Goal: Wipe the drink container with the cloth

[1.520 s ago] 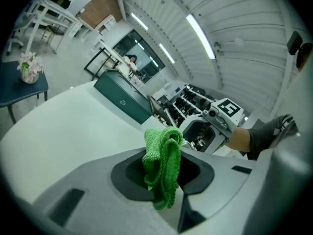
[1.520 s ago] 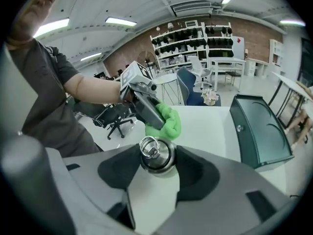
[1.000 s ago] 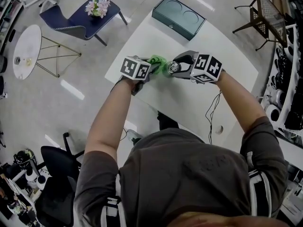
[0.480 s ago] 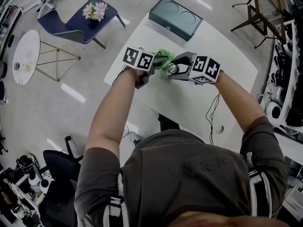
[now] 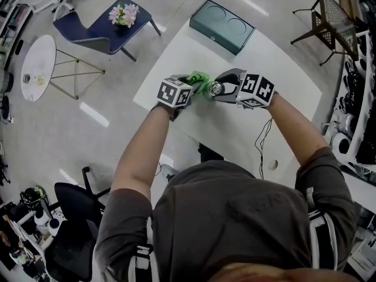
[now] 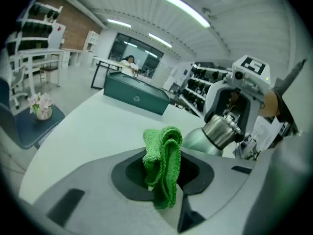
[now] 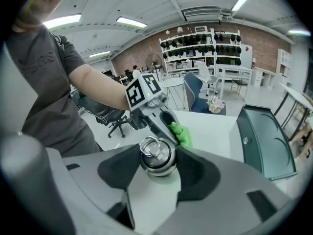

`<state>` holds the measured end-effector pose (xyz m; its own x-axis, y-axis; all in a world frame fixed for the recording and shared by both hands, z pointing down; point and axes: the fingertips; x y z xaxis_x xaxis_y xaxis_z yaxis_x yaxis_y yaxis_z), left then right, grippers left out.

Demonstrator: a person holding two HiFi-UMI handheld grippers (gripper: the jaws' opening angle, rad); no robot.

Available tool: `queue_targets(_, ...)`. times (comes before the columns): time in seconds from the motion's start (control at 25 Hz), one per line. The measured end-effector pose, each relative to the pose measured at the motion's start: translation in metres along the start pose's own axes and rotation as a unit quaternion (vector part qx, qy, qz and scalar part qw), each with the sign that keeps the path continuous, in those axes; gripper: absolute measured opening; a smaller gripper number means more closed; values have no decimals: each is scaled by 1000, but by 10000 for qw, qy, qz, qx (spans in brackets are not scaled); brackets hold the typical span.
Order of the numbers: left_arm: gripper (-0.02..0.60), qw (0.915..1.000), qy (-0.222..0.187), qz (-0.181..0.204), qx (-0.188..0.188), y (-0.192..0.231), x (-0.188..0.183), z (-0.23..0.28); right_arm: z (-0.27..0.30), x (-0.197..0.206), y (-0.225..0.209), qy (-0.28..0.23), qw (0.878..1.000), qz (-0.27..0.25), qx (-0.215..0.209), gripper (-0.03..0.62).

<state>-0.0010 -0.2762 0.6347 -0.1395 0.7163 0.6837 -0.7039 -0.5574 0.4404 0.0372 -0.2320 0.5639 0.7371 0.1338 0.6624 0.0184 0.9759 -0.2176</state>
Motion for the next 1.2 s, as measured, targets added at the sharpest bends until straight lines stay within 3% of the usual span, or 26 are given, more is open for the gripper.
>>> queue_targets(0.16,86,9922,-922,-806,-231,-7,7,-65,0,-1,0,58,9997,-202,106,232)
queue_targets(0.36,86,9676,-1868,-1479,-840,-9,49,-169,-8,-13,2,-163,9993,-265,188,329)
queue_targets(0.56,86,9395,-2483,-1681,-1654,-14,96,-289,-35,-82,-5,-1020,9931,-144,556,353)
queue_targets(0.72,86,9165,-2928,-1614,-2197,-35,125,-383,-50,-164,37,-1830,9812,-279,555,327)
queue_targets(0.8,86,8997,-3211,-1484,-2559,-45,134,-432,-45,-213,66,-2217,9734,-477,322,301)
queue_targets(0.96,86,8566,-3839,-1259,-3209,-73,148,-527,-15,-299,136,-2647,9583,-1032,-295,242)
queue_targets(1.2,86,8023,-4251,-940,-4085,-112,188,-624,66,-366,224,-2836,9428,-1297,-1176,163)
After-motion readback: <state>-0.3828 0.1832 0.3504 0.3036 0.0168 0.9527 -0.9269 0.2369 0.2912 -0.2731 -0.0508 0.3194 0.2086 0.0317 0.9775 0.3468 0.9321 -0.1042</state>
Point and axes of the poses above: the fingertips, and each gripper's own axes: z forward along the fingers, y to its left, x out of its underside, and after that the axes turned 1 degree about -y, right-handed
